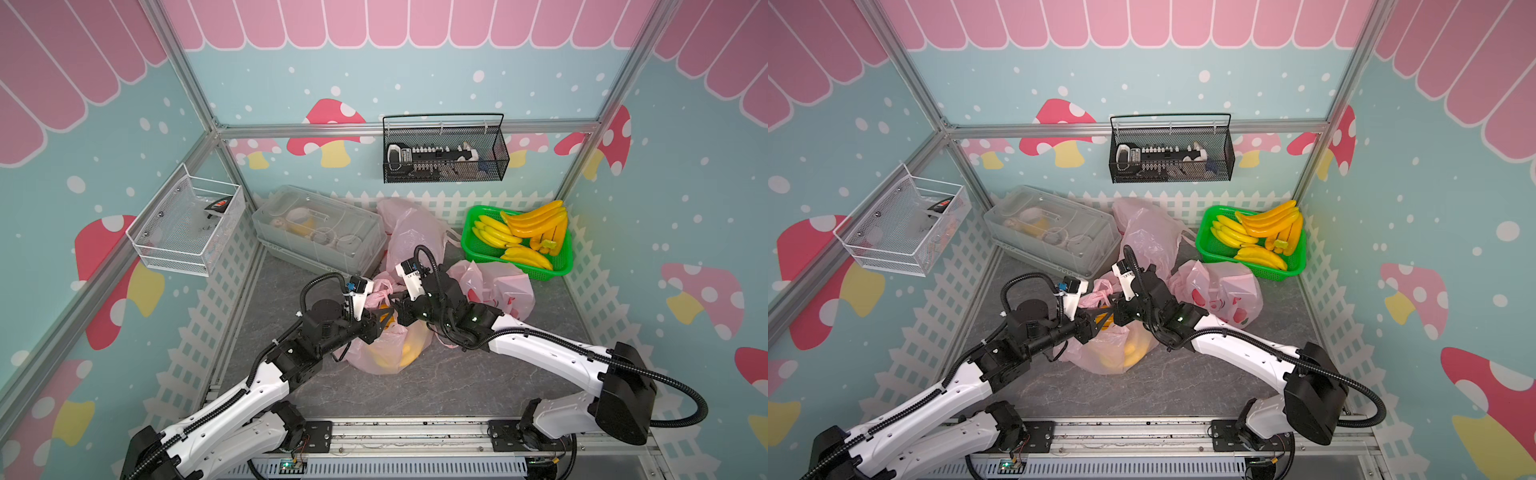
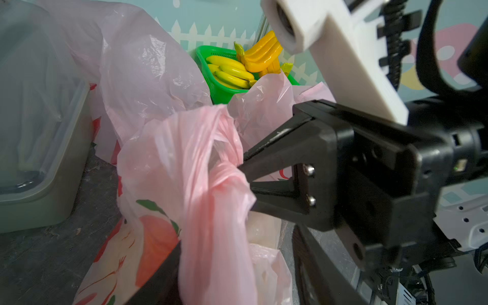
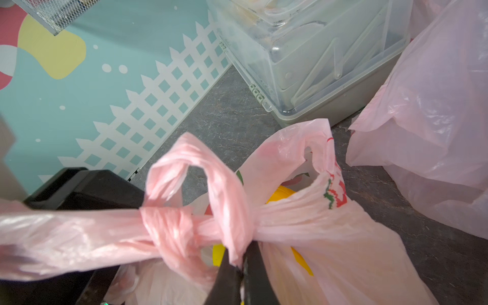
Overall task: Place the banana into a plastic bag & tie a knot
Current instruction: Cross the plastic bag at the center of the board.
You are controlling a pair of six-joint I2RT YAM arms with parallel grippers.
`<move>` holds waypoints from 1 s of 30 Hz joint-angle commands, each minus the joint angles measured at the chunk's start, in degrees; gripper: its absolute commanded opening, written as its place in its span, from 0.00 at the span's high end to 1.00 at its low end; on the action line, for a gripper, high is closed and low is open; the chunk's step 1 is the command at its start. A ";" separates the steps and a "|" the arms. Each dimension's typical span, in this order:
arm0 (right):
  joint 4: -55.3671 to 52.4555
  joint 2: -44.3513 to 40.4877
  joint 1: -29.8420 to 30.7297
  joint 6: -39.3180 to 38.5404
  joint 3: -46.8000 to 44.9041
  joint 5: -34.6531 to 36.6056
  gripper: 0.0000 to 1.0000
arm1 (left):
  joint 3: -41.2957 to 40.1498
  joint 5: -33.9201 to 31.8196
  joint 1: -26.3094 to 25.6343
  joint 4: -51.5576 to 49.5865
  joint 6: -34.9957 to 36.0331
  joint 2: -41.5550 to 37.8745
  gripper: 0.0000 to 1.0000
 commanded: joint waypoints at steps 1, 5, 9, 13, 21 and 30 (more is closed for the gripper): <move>4.59 -0.18 0.37 1.36 -0.17 3.80 0.99 | -0.90 -0.51 -0.48 0.25 -1.27 -1.43 0.57; 7.24 -0.45 0.31 1.89 -0.41 6.49 1.00 | -1.43 -2.48 -0.51 0.18 -2.12 -1.90 0.49; 8.39 0.44 0.26 1.57 -0.06 7.71 1.00 | -2.32 -3.35 -0.44 0.69 -2.37 -3.34 0.45; 9.22 1.04 0.28 1.02 0.17 7.55 1.00 | -2.41 -3.93 -0.48 0.59 -2.46 -3.21 0.46; 11.11 1.68 0.81 0.50 -1.09 5.34 1.00 | -0.29 -6.22 0.11 0.80 -2.72 -0.35 0.48; 10.58 0.12 2.87 -3.00 -2.50 6.71 1.00 | 0.29 -3.11 3.51 1.85 -4.30 -1.54 0.62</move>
